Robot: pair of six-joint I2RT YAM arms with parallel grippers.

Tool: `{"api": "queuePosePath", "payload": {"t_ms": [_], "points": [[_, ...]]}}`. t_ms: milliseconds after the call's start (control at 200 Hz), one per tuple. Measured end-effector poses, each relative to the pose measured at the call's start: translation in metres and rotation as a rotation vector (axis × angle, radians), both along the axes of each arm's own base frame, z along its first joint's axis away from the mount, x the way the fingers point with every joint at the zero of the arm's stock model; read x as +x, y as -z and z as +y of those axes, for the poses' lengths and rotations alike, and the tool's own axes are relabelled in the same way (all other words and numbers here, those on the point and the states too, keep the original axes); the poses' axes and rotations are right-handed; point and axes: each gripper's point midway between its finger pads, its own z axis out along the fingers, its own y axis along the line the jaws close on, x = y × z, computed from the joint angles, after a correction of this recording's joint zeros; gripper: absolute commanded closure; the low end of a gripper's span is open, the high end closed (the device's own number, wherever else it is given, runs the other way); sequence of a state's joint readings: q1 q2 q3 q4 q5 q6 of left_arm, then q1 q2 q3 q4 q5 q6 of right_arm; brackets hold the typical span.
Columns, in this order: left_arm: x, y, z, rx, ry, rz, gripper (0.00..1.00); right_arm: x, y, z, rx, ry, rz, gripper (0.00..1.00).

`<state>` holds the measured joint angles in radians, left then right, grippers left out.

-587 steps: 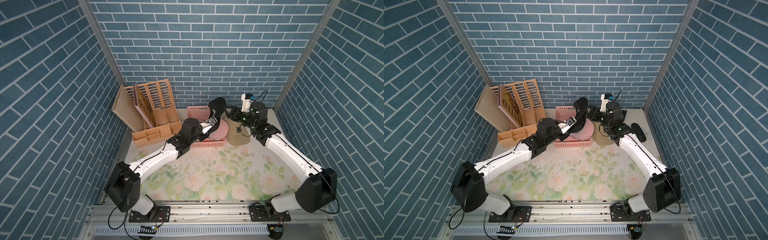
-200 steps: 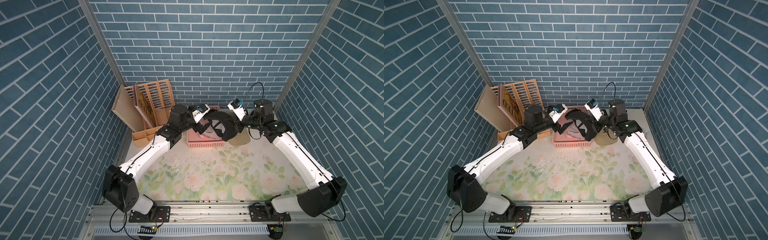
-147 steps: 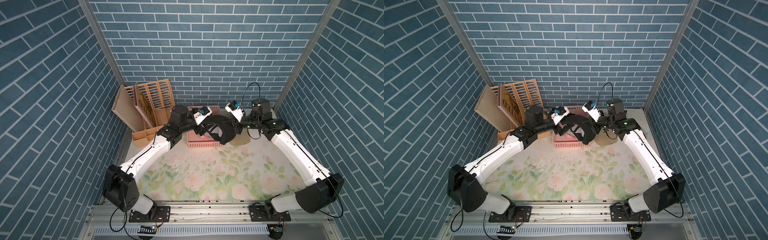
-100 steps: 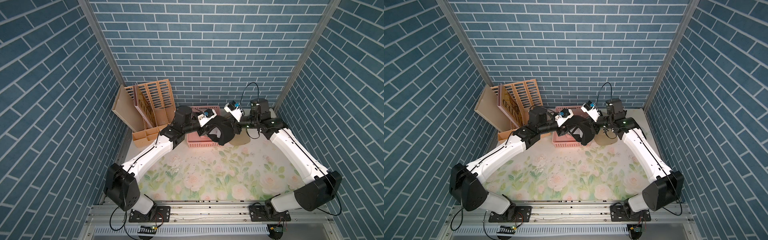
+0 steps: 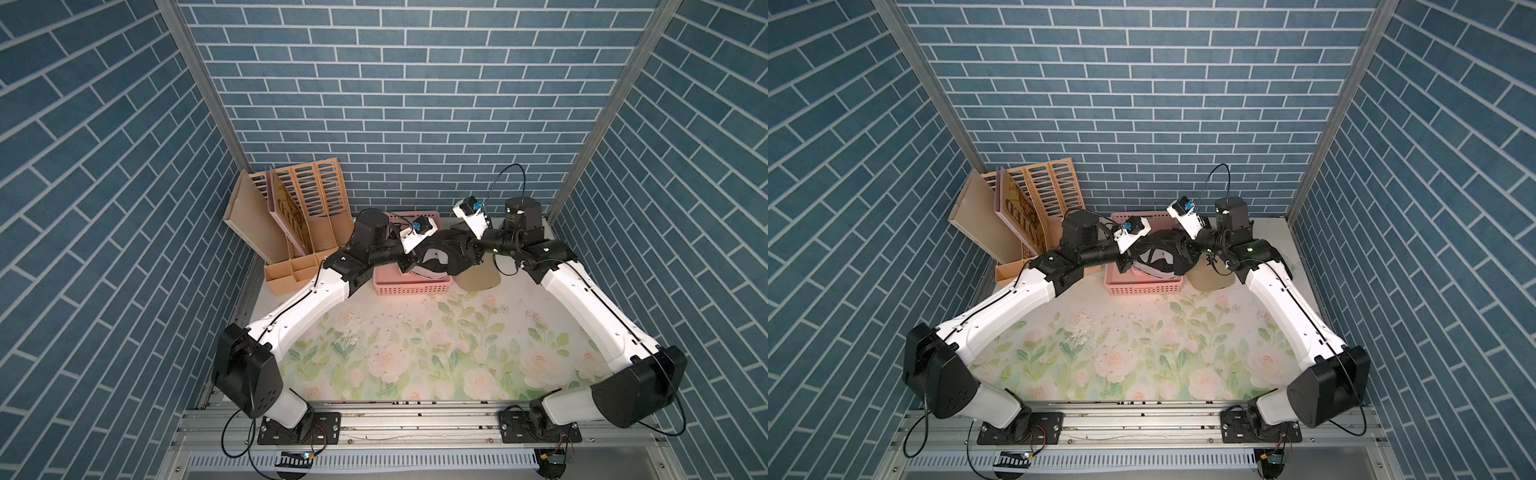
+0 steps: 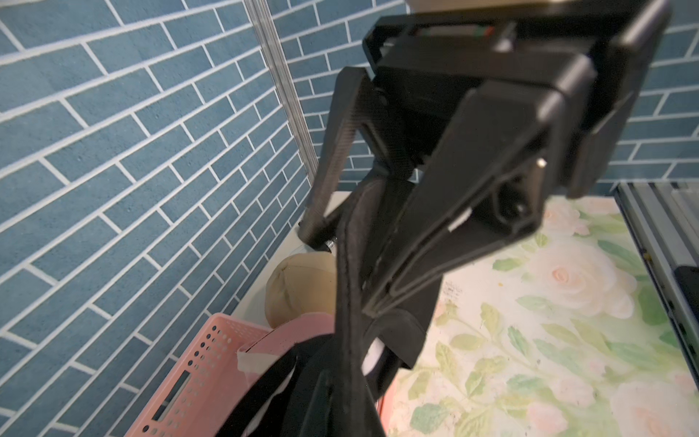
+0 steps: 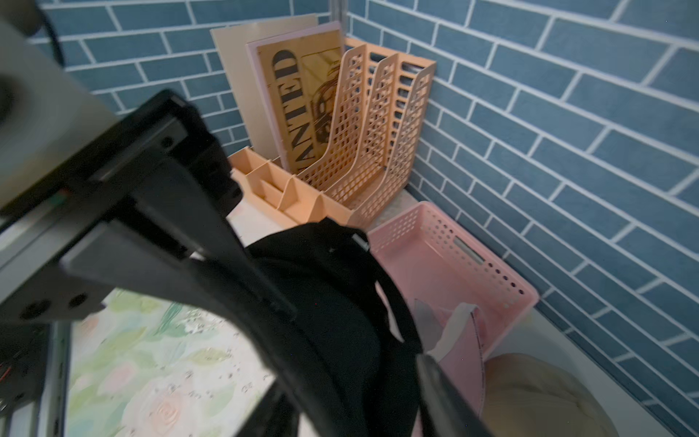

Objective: Turn the baseball cap inside out
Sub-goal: Turn over the baseball cap.

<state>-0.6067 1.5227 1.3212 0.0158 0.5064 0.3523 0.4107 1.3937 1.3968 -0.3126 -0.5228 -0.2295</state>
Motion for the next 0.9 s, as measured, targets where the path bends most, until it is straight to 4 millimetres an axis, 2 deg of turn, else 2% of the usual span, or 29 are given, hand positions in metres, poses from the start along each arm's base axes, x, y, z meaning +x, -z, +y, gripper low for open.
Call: {"api": "queuePosePath", "payload": {"t_ms": [140, 345, 445, 565, 645, 715, 900], "points": [[0.013, -0.004, 0.014, -0.121, -0.109, 0.051, 1.0, 0.0, -0.012, -0.036, 0.053, 0.163, -0.068, 0.28], [0.03, -0.046, 0.037, -0.347, -0.211, 0.115, 1.0, -0.015, -0.032, -0.076, 0.125, 0.299, -0.18, 0.25], [0.026, -0.062, 0.039, -0.386, -0.182, 0.116, 0.98, -0.005, -0.026, -0.094, 0.148, 0.366, -0.156, 0.25], [0.009, -0.066, 0.038, -0.319, -0.126, 0.011, 0.95, 0.015, -0.002, -0.122, 0.174, 0.471, -0.066, 0.25], [-0.005, -0.055, 0.04, -0.247, -0.095, -0.098, 0.99, 0.024, 0.013, -0.136, 0.188, 0.518, -0.007, 0.25], [-0.014, -0.035, 0.043, -0.167, -0.072, -0.195, 1.0, 0.03, 0.022, -0.143, 0.199, 0.535, 0.034, 0.26], [-0.024, 0.026, 0.041, 0.056, 0.019, -0.396, 1.0, 0.038, 0.048, -0.128, 0.199, 0.457, 0.155, 0.26]]}}
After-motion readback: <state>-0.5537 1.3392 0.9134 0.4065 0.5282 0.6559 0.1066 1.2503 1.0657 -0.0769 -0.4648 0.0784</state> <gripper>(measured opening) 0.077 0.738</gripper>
